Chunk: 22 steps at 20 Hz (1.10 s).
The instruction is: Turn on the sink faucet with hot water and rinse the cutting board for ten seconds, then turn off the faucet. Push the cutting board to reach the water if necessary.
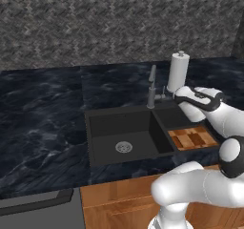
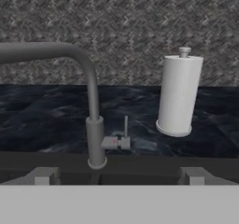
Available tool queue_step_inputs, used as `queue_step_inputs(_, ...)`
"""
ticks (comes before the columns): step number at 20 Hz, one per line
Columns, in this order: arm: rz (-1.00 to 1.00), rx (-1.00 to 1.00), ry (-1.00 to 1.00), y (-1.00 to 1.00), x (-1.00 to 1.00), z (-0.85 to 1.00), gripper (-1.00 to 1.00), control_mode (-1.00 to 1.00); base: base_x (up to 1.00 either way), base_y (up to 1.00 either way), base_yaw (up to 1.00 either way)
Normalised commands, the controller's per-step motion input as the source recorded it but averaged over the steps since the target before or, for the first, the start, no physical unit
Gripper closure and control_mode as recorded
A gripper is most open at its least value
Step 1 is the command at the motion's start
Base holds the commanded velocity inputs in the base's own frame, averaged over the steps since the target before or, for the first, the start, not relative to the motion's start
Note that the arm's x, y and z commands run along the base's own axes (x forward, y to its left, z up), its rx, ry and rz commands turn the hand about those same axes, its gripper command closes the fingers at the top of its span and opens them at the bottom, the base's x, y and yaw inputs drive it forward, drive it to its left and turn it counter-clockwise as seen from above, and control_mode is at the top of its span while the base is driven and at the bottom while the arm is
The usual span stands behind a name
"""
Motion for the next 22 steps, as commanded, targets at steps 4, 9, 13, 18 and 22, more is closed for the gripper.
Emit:
queue_step_inputs(4,0.00,0.00,0.00,-0.06,0.16,-0.11,-1.00,-1.00,0.00,0.00,0.00)
queue_step_inputs(9,0.00,0.00,0.00,-0.08,0.05,-0.11,-1.00,-1.00,0.00,0.00,0.00)
queue_step_inputs(13,0.00,0.00,0.00,0.00,0.07,-0.12,-1.00,-1.00,0.00,0.00,0.00)
queue_step_inputs(18,0.00,0.00,0.00,0.00,0.06,-0.16,-1.00,-1.00,0.00,0.00,0.00)
queue_step_inputs(22,0.00,0.00,0.00,0.00,0.00,-0.02,-1.00,-1.00,0.00,0.00,0.00)
